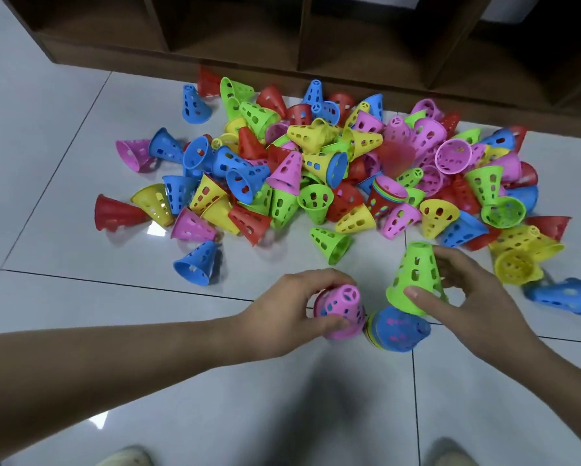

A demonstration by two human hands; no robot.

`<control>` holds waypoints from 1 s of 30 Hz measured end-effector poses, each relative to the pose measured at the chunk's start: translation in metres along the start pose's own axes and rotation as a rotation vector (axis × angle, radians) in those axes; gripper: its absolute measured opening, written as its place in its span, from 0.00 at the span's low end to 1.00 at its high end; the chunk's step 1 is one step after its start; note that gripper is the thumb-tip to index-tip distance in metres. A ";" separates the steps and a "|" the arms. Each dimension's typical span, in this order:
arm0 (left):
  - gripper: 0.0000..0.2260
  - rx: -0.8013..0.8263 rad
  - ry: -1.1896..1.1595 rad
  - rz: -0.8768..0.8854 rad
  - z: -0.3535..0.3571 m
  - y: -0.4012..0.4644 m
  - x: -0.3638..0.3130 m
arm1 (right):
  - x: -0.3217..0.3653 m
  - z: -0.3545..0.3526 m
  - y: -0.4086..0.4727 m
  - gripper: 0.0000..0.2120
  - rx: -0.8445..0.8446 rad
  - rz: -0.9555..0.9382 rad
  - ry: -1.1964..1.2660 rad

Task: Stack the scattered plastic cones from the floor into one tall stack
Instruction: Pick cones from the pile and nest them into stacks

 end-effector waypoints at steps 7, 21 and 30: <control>0.21 0.059 0.135 -0.003 0.016 0.002 0.023 | -0.025 -0.009 -0.022 0.24 0.026 0.004 -0.125; 0.09 -0.269 0.678 -0.043 -0.100 -0.005 0.091 | -0.033 0.017 -0.001 0.08 0.079 -0.066 -0.182; 0.22 -0.171 1.030 -0.573 -0.163 -0.024 0.179 | -0.042 0.100 0.057 0.18 0.260 -0.178 -0.325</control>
Point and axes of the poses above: each hand's wrist, its own y-axis towards the middle knuckle, its own z-axis out of the palm, x = y × z, the point moved 8 cm from there along y, towards the middle knuckle, and after that the axes turned 13 degrees about -x, right-handed, at the moved point
